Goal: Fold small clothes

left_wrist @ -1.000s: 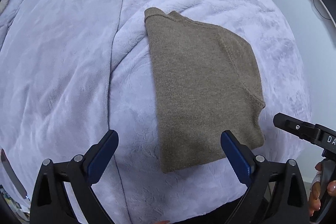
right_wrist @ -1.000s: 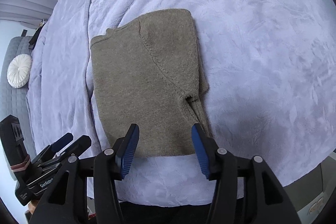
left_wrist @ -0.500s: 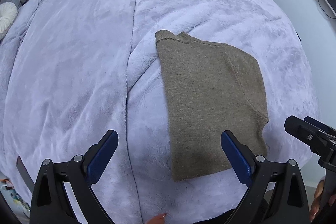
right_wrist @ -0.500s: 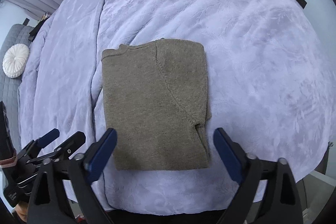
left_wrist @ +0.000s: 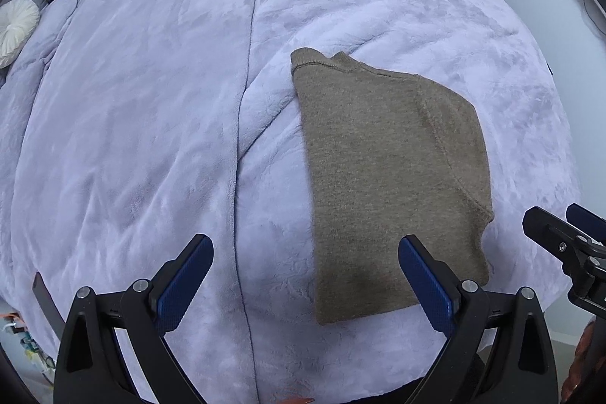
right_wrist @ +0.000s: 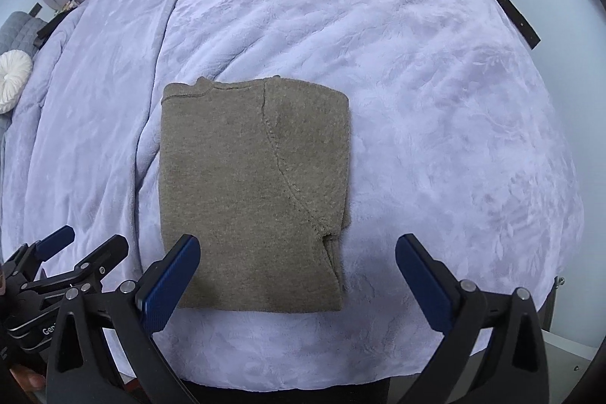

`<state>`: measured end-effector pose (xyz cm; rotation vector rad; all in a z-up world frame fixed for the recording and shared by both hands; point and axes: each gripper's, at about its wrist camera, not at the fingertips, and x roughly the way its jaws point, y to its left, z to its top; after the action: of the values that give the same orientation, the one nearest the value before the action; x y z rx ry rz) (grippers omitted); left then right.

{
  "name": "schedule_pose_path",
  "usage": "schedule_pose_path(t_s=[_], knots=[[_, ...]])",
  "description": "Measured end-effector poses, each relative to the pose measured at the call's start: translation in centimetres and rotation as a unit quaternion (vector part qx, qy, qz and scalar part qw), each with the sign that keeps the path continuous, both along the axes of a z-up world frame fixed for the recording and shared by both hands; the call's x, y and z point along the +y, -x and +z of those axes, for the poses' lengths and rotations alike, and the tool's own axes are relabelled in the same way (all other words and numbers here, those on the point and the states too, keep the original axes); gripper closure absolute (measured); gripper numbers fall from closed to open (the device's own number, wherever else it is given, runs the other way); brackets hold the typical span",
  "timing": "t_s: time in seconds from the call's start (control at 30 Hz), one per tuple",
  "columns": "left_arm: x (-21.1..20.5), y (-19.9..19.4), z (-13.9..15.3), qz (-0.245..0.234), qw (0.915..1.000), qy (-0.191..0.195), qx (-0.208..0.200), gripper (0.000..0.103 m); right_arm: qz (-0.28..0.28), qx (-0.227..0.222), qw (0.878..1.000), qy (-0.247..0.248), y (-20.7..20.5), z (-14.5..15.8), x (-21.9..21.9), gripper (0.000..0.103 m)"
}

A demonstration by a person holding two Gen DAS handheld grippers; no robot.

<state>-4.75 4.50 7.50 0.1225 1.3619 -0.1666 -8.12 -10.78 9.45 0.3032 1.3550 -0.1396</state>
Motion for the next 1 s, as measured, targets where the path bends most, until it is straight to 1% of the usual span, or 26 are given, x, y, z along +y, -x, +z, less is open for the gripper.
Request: schedule_pose_path(t_s=[0.3,0.53,0.8,1.0], knots=[[-0.54,-0.06,0.07,-0.007,0.9999,-0.006,-0.006,0.004,-0.008,-0.001,1.0,0.011,-0.17,0.28,-0.18,0.0],[-0.19,-0.37,-0.04,-0.003,1.0,-0.002,-0.005,0.004,-0.011,0.007,1.0,0.018,-0.2,0.02,0.08,0.0],[-0.47,-0.47,0.02,-0.017,0.9998,0.003,-0.01,0.004,-0.015,0.018,0.999,0.037,0.07,0.15,0.42,0.0],[-0.26,-0.45,0.01,-0.013,0.9998,0.011,-0.011,0.004,-0.02,0.026,0.998,0.054,0.43,0.53,0.73,0.0]])
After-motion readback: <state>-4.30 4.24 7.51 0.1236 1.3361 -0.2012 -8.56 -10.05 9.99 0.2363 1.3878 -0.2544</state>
